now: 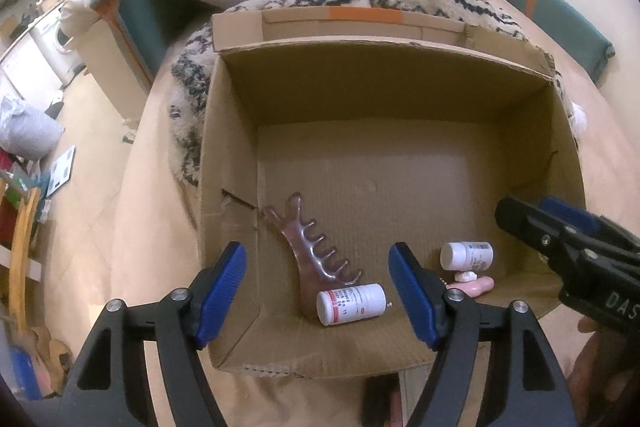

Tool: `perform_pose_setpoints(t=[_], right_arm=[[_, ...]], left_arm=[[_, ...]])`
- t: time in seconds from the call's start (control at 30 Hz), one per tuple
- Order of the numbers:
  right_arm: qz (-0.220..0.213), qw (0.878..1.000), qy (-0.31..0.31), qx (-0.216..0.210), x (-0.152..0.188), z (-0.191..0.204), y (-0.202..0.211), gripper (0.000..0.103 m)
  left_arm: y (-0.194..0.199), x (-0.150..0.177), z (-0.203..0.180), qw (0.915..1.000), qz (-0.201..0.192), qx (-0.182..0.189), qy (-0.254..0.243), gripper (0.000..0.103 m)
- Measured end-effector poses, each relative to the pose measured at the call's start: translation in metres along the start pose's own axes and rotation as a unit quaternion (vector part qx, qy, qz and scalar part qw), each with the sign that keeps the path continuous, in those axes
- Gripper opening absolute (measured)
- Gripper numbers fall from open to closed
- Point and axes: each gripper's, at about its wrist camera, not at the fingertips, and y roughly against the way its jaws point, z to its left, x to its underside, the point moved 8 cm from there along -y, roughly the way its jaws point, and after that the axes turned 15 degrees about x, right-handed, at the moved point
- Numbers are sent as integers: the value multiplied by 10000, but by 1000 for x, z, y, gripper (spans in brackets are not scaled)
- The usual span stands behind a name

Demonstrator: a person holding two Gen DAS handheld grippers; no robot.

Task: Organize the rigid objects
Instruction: 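Withdraw both open tools from the box toward the remaining items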

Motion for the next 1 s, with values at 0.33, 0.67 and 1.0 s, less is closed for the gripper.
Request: perform_pose_setpoints(t=[0.33, 0.67, 1.0], right_arm=[[-49, 9997, -232, 18, 3, -9, 9, 87], [-198, 9993, -312, 77, 13, -21, 36, 87], [21, 9992, -325, -214, 49, -15, 54, 87]], left_arm=[[18, -5, -3, 9996, -277, -23, -36, 71], [53, 3, 1, 9988, -494, 45, 15, 71], [77, 39, 34, 9975, -443, -36, 557, 71]])
